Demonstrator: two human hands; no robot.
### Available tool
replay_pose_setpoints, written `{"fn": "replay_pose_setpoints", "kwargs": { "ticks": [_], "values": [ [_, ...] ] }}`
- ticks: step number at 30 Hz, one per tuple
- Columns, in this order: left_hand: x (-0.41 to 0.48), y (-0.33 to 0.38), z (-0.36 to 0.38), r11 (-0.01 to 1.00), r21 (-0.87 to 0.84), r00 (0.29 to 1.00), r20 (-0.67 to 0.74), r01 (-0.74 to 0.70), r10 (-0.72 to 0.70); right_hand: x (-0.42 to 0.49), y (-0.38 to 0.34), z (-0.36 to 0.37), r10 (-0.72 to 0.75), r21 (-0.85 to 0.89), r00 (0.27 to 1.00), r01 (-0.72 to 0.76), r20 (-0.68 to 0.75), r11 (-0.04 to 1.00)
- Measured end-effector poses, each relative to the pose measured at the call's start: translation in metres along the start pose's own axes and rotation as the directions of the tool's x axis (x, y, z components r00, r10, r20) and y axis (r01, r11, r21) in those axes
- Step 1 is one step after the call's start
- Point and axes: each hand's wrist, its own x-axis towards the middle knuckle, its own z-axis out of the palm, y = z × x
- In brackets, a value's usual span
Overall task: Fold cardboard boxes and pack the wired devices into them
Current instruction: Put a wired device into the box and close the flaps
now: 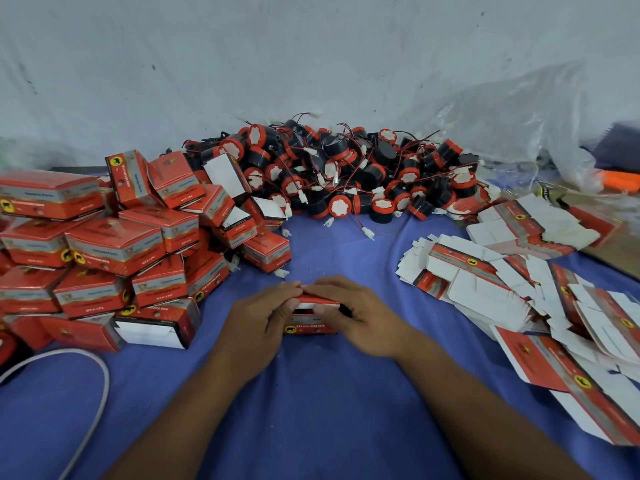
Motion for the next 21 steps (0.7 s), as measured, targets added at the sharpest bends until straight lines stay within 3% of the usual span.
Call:
{"fn": "replay_pose_setpoints", "kwargs": {
  "ticks": [7,10,14,16,19,21],
  "values": [
    [-0.006,-0.002,0.0,0.994,-0.071,0.995,0.053,0.082,-0.079,-0.001,0.002,0.001,0.056,-0.03,0.994,-0.054,0.089,0.998],
    [-0.007,-0.004,0.0,1.0,-0.013,0.997,0.07,0.022,-0.021,-0.002,0.004,0.003,0.025,-0.06,0.997,-0.021,0.068,0.998],
    [-0.01,-0.017,-0.004,0.987,0.138,0.96,0.275,-0.084,0.044,0.0,0.002,0.0,0.103,-0.071,0.983,-0.093,0.15,0.993],
    [-0.016,-0.021,-0.005,0.989,0.129,0.944,0.329,-0.077,0.031,0.0,0.001,-0.001,0.106,-0.104,0.976,-0.087,0.189,0.991],
    [-0.018,-0.017,-0.002,1.0,-0.006,0.974,0.227,0.006,-0.005,-0.004,-0.001,0.001,0.091,-0.119,0.968,-0.064,0.236,0.991],
    [-0.015,-0.014,-0.004,0.991,-0.084,0.982,0.165,0.101,-0.087,-0.005,-0.004,0.001,0.061,-0.101,0.985,-0.045,0.162,0.994]
  ]
}}
